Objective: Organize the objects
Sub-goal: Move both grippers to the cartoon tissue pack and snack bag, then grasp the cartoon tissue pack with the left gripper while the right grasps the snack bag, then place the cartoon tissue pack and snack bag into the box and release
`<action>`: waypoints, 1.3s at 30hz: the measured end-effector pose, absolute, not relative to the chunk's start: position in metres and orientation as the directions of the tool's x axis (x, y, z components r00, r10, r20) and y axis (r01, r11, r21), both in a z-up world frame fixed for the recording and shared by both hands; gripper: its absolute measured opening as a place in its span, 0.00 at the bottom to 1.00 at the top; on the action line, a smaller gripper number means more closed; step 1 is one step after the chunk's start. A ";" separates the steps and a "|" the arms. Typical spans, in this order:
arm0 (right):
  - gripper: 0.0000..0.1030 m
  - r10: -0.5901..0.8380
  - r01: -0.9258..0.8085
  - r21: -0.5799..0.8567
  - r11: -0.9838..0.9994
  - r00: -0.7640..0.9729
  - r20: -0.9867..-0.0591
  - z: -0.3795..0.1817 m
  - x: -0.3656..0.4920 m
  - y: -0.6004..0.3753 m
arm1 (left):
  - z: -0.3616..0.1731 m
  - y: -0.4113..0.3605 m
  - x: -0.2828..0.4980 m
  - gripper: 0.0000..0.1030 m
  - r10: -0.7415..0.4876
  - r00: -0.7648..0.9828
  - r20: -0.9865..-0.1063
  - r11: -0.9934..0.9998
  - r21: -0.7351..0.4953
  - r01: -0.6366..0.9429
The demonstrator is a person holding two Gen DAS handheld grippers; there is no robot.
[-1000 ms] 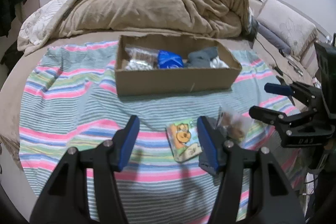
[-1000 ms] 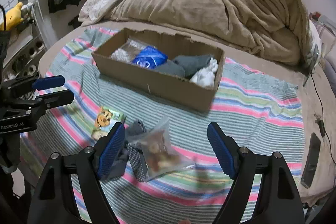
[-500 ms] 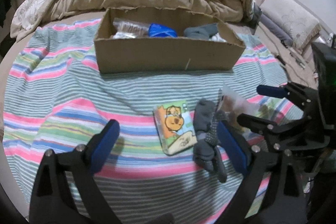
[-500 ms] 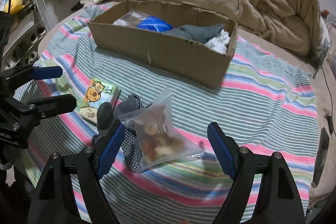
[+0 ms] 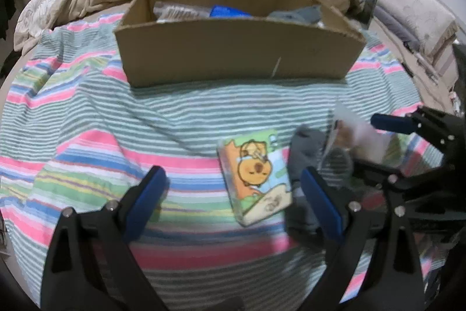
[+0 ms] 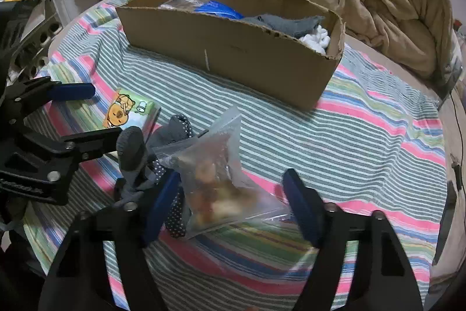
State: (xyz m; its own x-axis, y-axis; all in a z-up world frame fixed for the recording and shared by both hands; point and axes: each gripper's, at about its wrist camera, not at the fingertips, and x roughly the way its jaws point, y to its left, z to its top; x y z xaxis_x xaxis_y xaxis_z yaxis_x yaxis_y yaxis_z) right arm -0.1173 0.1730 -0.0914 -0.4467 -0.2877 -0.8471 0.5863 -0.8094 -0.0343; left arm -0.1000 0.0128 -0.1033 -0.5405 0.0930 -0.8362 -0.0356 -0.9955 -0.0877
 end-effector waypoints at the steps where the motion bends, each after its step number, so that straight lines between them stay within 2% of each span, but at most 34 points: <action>1: 0.67 -0.283 0.588 -0.040 -0.808 -0.447 -0.849 -0.093 -0.117 0.172 | -0.105 0.015 -0.102 0.91 0.084 -0.536 -0.840 -0.996 -0.076 -0.037; 6: 0.59 -0.277 0.599 -0.065 -0.798 -0.460 -0.844 -0.096 -0.113 0.168 | -0.116 0.021 -0.113 0.91 0.072 -0.513 -0.856 -0.997 -0.058 -0.043; 9: 0.52 -0.292 0.596 -0.046 -0.801 -0.458 -0.840 -0.095 -0.114 0.170 | -0.120 0.025 -0.118 0.86 0.064 -0.503 -0.862 -0.998 -0.046 -0.049; 12: 0.46 -0.304 0.596 -0.033 -0.802 -0.455 -0.837 -0.093 -0.115 0.171 | -0.124 0.026 -0.121 0.75 0.055 -0.498 -0.865 -0.998 -0.039 -0.043; 14: 0.43 -0.312 0.599 -0.026 -0.800 -0.454 -0.835 -0.093 -0.115 0.172 | -0.124 0.027 -0.119 0.60 0.053 -0.509 -0.859 -0.998 -0.034 -0.045; 17: 0.41 -0.321 0.600 -0.021 -0.800 -0.457 -0.830 -0.091 -0.114 0.172 | -0.121 0.025 -0.116 0.53 0.064 -0.521 -0.851 -0.998 -0.045 -0.048; 28: 0.40 -0.403 0.564 0.088 -0.821 -0.464 -0.789 -0.072 -0.115 0.191 | -0.095 0.016 -0.096 0.50 0.165 -0.565 -0.809 -0.986 -0.143 -0.083; 39: 0.41 -0.435 0.528 0.126 -0.840 -0.516 -0.738 -0.036 -0.127 0.201 | -0.052 -0.007 -0.095 0.50 0.179 -0.637 -0.750 -0.983 -0.155 -0.094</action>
